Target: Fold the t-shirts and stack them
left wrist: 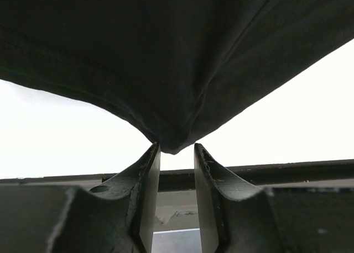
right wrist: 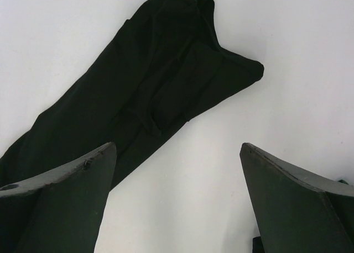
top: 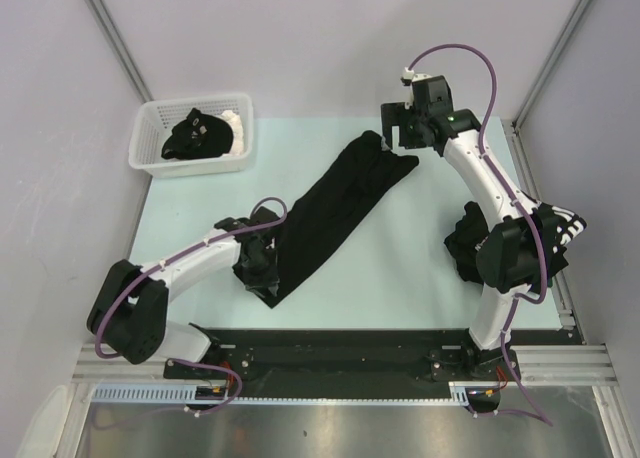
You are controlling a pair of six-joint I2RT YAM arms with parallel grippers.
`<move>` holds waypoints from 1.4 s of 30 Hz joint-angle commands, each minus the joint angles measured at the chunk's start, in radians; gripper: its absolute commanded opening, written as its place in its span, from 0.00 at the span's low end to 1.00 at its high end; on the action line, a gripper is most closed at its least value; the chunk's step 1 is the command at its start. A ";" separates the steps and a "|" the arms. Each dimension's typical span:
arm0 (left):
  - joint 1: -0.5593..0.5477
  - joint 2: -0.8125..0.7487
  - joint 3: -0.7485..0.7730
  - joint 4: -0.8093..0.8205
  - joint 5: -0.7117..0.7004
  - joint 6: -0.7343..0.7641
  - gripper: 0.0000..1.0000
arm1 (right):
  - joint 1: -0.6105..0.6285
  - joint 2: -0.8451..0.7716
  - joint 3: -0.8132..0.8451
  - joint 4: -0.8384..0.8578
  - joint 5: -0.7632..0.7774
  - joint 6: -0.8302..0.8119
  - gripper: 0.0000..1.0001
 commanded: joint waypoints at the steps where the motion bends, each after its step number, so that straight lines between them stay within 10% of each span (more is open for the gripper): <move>1: -0.014 -0.026 -0.008 -0.002 0.006 -0.027 0.36 | -0.004 -0.030 -0.009 0.028 0.004 0.002 1.00; 26: -0.066 0.154 0.019 0.064 -0.029 -0.012 0.41 | -0.054 -0.107 -0.071 0.042 -0.016 -0.022 1.00; 42: -0.137 0.256 0.088 0.058 0.032 0.063 0.03 | -0.062 -0.131 -0.102 0.046 0.001 -0.022 1.00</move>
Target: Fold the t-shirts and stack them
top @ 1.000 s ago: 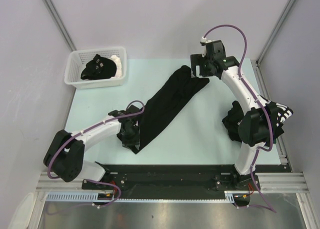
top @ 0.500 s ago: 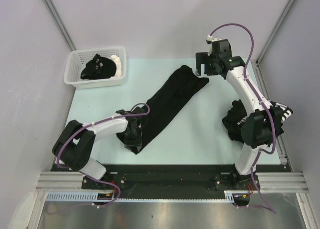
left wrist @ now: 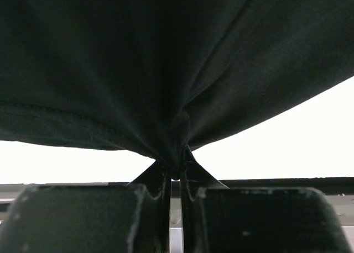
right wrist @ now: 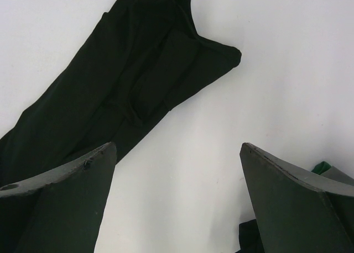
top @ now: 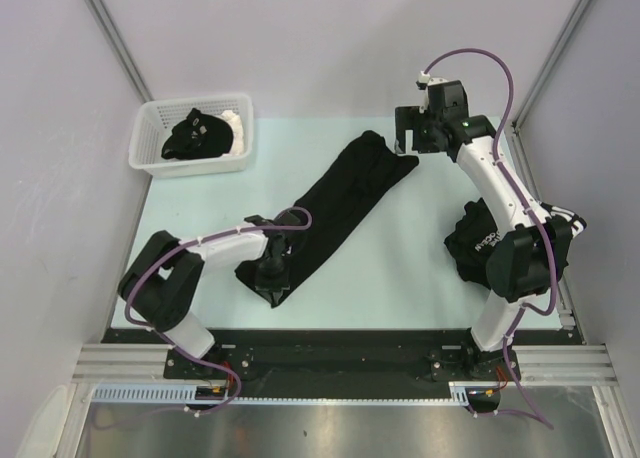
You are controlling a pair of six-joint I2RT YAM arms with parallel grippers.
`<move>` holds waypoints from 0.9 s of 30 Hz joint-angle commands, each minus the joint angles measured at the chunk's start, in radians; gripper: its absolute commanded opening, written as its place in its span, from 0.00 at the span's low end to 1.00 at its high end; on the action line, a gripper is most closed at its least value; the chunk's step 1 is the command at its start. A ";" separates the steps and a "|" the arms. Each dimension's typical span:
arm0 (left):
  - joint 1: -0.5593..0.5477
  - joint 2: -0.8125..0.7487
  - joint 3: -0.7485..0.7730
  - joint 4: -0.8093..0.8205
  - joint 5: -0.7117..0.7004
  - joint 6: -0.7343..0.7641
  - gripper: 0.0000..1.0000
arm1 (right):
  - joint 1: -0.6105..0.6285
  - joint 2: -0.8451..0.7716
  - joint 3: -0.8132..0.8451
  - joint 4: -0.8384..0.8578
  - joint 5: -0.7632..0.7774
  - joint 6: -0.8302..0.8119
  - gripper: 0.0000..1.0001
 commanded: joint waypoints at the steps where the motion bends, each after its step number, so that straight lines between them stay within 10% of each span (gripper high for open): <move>1: -0.048 0.047 0.041 0.058 0.054 0.043 0.03 | -0.005 -0.046 0.007 0.030 0.005 -0.007 1.00; 27: -0.357 0.254 0.409 -0.088 0.198 0.204 0.00 | -0.011 -0.006 0.086 0.002 0.037 0.012 1.00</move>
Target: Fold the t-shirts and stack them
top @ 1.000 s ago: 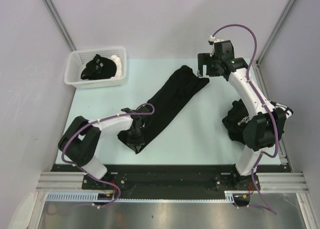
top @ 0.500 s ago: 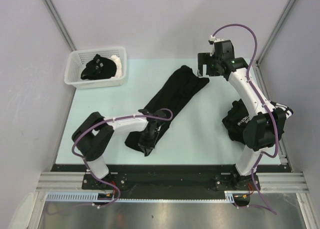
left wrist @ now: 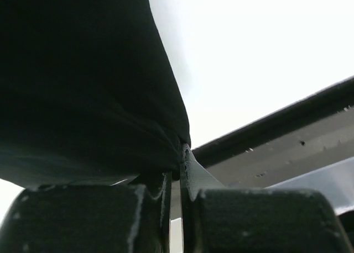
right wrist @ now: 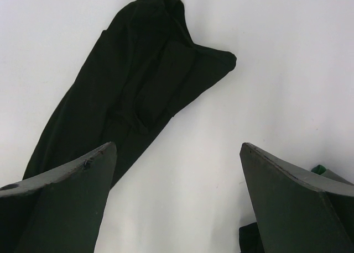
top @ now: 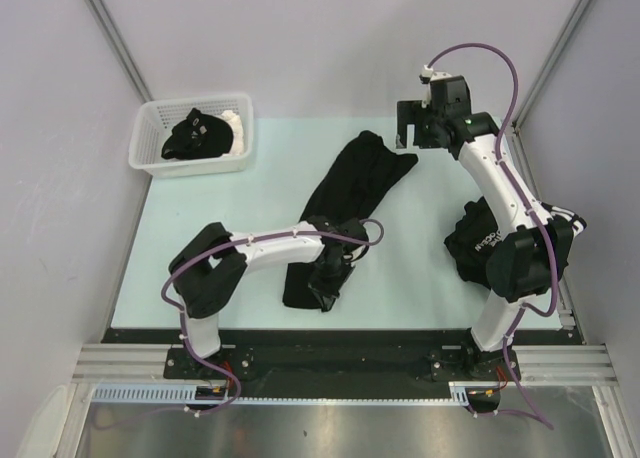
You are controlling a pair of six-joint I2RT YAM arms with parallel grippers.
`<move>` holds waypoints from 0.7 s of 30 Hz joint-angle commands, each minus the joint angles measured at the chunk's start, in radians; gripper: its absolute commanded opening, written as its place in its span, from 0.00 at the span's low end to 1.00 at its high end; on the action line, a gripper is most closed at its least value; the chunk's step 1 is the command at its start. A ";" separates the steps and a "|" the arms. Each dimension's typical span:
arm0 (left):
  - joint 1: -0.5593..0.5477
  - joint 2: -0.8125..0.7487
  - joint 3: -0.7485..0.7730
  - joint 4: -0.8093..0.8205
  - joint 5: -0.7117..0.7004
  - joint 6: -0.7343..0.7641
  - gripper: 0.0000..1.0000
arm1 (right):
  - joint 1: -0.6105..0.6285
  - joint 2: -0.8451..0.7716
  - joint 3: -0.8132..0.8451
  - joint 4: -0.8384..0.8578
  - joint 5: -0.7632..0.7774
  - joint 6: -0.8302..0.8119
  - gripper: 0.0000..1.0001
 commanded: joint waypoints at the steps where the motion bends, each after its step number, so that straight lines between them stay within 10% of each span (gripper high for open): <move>1: -0.038 0.004 0.028 -0.033 0.068 0.053 0.00 | -0.010 -0.008 0.053 0.006 0.028 0.002 1.00; 21: -0.189 -0.001 0.059 -0.071 0.138 0.087 0.00 | -0.011 -0.036 0.015 0.029 0.011 0.057 1.00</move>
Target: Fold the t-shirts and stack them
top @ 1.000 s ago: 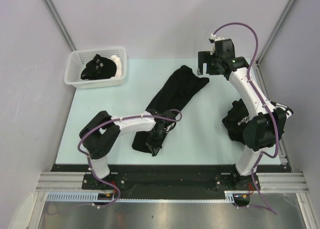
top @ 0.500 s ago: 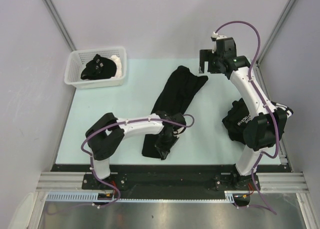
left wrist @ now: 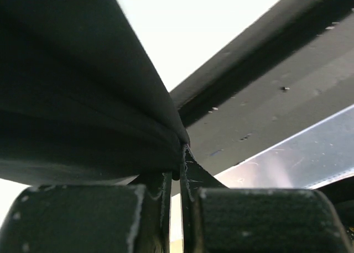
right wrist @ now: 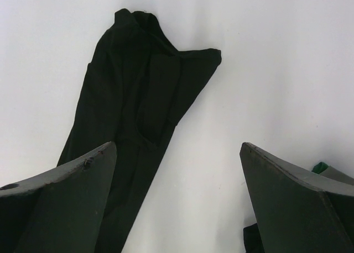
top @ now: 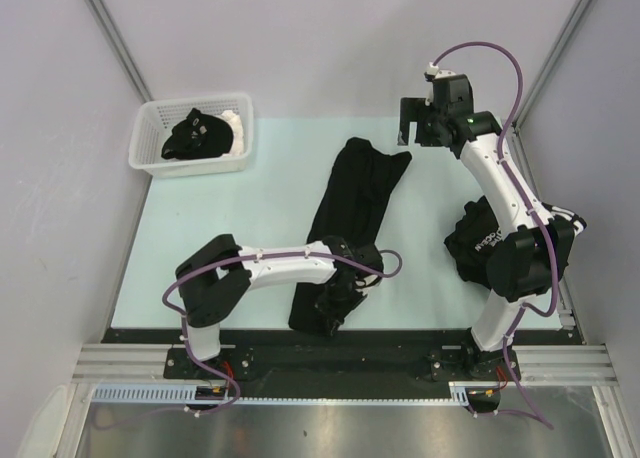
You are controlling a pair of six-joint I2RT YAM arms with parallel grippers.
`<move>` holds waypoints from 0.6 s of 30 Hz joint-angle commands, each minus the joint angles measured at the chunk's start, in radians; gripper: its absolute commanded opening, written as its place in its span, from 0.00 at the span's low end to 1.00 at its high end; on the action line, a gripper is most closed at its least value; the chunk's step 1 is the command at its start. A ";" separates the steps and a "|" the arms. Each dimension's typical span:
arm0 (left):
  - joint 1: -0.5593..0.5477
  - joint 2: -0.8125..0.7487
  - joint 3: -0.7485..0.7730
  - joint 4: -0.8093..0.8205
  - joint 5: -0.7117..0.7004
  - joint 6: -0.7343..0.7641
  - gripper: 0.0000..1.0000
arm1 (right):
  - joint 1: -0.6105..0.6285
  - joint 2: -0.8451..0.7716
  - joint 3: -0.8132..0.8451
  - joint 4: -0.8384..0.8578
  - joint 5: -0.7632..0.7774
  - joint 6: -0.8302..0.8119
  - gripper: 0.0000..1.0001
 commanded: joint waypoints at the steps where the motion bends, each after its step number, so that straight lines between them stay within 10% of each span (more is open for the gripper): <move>1: -0.027 -0.002 0.062 -0.012 0.051 0.028 0.00 | -0.001 -0.038 -0.001 0.029 -0.002 0.020 1.00; 18: -0.042 -0.033 0.039 -0.035 0.033 0.021 0.24 | 0.002 -0.026 -0.027 0.050 0.076 -0.006 1.00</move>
